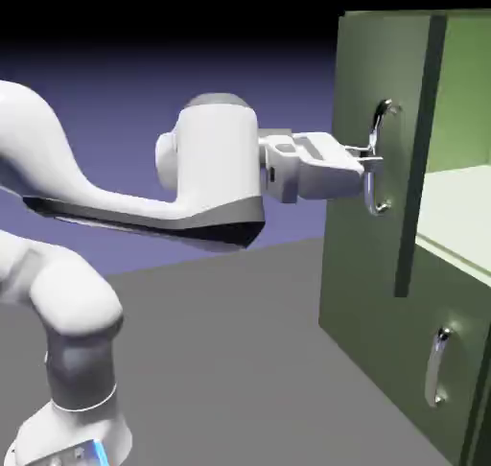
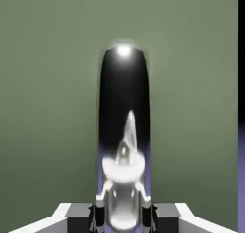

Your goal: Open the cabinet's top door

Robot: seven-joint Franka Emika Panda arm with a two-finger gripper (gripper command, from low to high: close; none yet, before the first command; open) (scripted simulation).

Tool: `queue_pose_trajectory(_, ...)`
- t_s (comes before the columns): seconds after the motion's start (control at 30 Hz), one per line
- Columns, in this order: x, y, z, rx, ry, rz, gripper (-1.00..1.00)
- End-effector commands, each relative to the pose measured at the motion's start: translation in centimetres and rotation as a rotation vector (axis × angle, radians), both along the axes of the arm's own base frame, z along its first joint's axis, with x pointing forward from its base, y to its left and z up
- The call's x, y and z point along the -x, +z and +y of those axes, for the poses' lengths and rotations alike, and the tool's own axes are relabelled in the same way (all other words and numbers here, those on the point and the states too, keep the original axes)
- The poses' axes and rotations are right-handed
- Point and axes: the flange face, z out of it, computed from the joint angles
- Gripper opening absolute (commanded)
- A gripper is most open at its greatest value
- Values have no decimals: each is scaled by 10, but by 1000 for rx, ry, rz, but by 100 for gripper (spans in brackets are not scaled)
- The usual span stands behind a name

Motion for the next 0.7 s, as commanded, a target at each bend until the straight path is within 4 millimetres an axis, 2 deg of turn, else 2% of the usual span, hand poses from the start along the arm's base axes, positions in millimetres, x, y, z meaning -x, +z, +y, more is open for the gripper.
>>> queue_pose_trajectory(0.0, 4, 0, 4, 0, -13, 0, -100)
queue_pose_trajectory(0.33, 45, 0, 44, 0, -143, 0, -100)
queue_pose_trajectory(0.67, 74, 0, 82, 0, -250, -2, -100)
